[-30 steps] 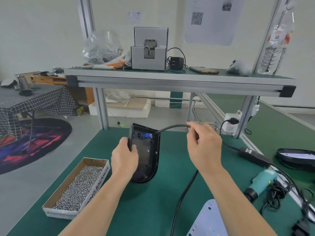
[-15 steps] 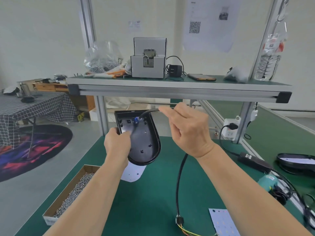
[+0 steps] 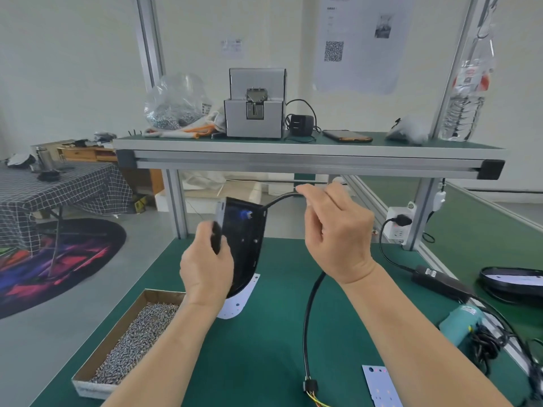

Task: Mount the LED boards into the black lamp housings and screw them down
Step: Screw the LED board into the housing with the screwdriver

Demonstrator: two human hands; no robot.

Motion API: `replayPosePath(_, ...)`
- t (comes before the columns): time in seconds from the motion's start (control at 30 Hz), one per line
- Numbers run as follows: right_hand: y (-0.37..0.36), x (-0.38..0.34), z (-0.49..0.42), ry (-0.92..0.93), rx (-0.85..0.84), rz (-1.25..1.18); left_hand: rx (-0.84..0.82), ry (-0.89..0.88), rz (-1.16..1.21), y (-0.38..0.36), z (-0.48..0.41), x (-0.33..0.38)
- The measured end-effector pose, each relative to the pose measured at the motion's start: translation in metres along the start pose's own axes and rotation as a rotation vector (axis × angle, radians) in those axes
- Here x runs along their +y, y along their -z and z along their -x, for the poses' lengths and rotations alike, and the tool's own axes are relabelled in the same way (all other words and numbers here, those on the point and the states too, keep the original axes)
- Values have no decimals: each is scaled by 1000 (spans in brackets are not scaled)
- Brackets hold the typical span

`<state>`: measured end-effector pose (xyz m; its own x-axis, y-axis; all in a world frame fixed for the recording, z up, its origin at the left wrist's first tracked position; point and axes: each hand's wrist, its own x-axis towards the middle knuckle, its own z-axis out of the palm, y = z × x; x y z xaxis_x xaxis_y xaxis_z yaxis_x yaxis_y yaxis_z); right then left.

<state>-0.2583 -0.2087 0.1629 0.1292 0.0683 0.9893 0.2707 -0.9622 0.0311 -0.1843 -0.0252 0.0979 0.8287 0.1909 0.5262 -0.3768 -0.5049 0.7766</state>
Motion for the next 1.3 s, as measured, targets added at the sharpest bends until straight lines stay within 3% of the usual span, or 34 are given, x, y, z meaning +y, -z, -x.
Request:
replayPosePath(0.1,-3,0,6,28,39,-52,-56,28,19,-3,4,2)
replayPosePath(0.2,-8,3,15,17,36,-39,-184,140,190,-5,9,10)
replayPosePath(0.33,-17,2,35,-2,-173,-49,-313,189,468,-3,21,35)
replayPosePath(0.43,-16,2,44,-200,-225,-198,-333,94,493,-3,24,42)
replayPosePath(0.53,-6,21,29,-705,-150,-457,-402,28,520,0,23,35)
replayPosePath(0.57,-2,33,21,-933,-263,-570,-437,-1,516,2,24,32)
replayPosePath(0.63,0,56,17,-1291,-688,-839,-500,-73,461,3,27,27)
replayPosePath(0.7,3,62,19,-1368,-996,-1133,-562,-182,359,0,32,24)
replayPosePath(0.77,2,63,24,-1300,-1023,-1308,-599,-279,276,-5,38,22)
replayPosePath(0.83,-3,60,26,-1221,-918,-1328,-588,-315,268,-8,43,20)
replayPosePath(0.9,-6,58,21,-1219,-706,-1295,-579,-332,275,-9,45,14)
replayPosePath(1.0,-1,64,5,-1236,-240,-1271,-645,-359,259,-7,48,5)
replayPosePath(1.17,32,95,-30,-1197,555,-1456,-713,-325,186,-8,51,-20)
replayPosePath(1.3,68,132,-44,-1075,901,-1358,-678,-191,166,-3,58,-51)
